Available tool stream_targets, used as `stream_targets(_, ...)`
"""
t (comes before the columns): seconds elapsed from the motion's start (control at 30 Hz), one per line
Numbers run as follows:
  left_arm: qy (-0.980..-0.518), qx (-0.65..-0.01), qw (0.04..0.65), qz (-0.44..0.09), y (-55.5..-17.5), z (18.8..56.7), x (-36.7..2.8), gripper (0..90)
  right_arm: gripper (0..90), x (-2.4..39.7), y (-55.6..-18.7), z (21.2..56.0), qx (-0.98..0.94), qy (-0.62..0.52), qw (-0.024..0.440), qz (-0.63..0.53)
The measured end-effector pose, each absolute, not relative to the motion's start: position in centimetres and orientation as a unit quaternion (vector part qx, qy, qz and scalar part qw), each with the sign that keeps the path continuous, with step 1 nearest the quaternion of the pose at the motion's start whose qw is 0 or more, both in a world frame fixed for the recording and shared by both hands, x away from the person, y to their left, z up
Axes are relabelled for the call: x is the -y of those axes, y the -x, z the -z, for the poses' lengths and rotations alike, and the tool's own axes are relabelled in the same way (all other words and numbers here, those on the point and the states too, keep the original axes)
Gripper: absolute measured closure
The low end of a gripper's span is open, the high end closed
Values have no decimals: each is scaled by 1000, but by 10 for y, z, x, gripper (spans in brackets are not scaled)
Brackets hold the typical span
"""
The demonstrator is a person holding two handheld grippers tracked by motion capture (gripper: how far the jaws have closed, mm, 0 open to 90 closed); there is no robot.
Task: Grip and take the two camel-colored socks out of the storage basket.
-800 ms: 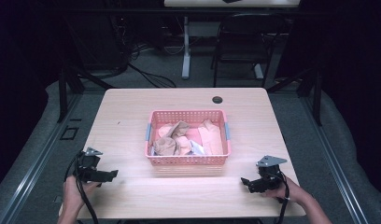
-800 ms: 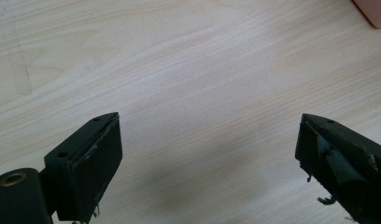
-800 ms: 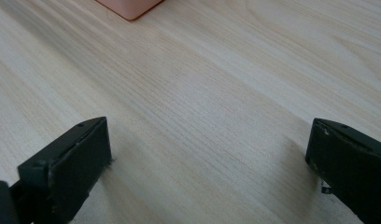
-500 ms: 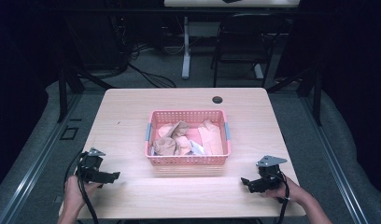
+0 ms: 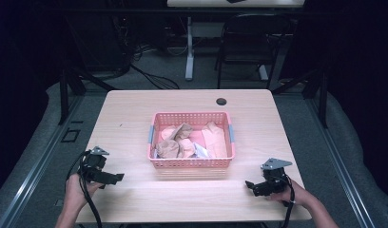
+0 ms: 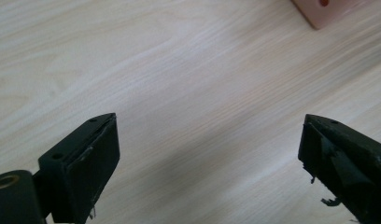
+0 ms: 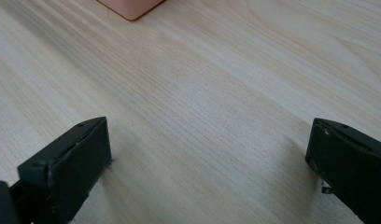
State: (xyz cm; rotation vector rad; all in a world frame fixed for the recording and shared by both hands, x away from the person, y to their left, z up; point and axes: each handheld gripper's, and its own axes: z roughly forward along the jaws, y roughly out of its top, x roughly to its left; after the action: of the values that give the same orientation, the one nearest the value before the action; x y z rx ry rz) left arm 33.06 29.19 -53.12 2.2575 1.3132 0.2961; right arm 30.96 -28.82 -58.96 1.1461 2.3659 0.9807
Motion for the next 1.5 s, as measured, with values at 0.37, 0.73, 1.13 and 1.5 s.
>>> stream_targets(0.37,-842,-447,278,-116,-339,501,-281,5,0,288,-309,589,-832,-402,169,-342)
stream_targets(0.73,-844,-410,325,-118,-356,472,-263,2,0,288,-309,589,-832,-403,169,-343)
stream_targets(1.13,-854,-366,348,-124,-379,455,-228,2,0,289,-309,589,-832,-403,168,-343)
stream_targets(1.5,-874,-323,341,-124,-402,456,-183,3,0,289,-309,589,-832,-403,168,-343)
